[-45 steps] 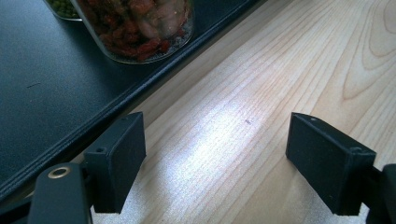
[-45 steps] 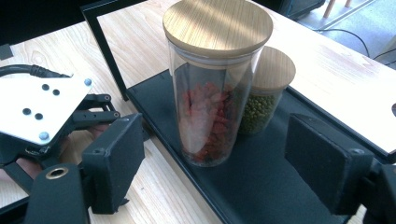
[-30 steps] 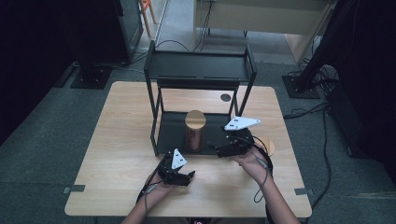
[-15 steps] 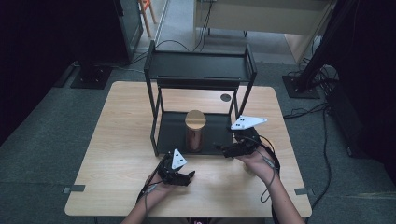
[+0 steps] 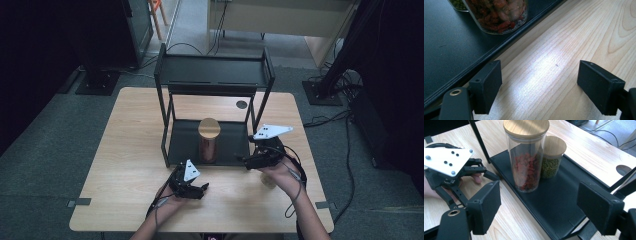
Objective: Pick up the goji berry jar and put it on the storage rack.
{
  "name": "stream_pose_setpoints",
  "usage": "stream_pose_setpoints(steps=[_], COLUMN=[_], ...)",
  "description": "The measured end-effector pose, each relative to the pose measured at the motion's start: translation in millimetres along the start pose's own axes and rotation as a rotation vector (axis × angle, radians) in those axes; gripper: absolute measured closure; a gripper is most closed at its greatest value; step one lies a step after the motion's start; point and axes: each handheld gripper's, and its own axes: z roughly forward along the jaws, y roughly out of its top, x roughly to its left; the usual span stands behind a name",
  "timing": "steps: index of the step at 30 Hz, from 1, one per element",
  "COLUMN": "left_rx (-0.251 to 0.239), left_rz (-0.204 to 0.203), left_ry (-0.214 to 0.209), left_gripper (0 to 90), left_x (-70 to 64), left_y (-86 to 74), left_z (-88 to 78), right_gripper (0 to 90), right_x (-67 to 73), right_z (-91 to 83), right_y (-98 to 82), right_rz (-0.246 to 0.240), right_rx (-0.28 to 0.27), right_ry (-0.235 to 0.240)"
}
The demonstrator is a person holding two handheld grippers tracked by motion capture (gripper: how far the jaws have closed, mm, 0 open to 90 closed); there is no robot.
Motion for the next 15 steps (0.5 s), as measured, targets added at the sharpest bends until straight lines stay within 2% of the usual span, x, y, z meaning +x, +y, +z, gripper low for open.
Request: stream_pose_setpoints(steps=[15], left_rx=[0.000], left_rz=[0.001], left_ry=[0.002], left_gripper=[20.2], left_x=[-0.2], left_y=[0.0], left_z=[-0.1], right_gripper=[19.3], right_x=[-5.0], right_z=[-10.8], right_y=[-4.6], right_rz=[-0.013], right_rx=[0.006], right_ry=[0.009])
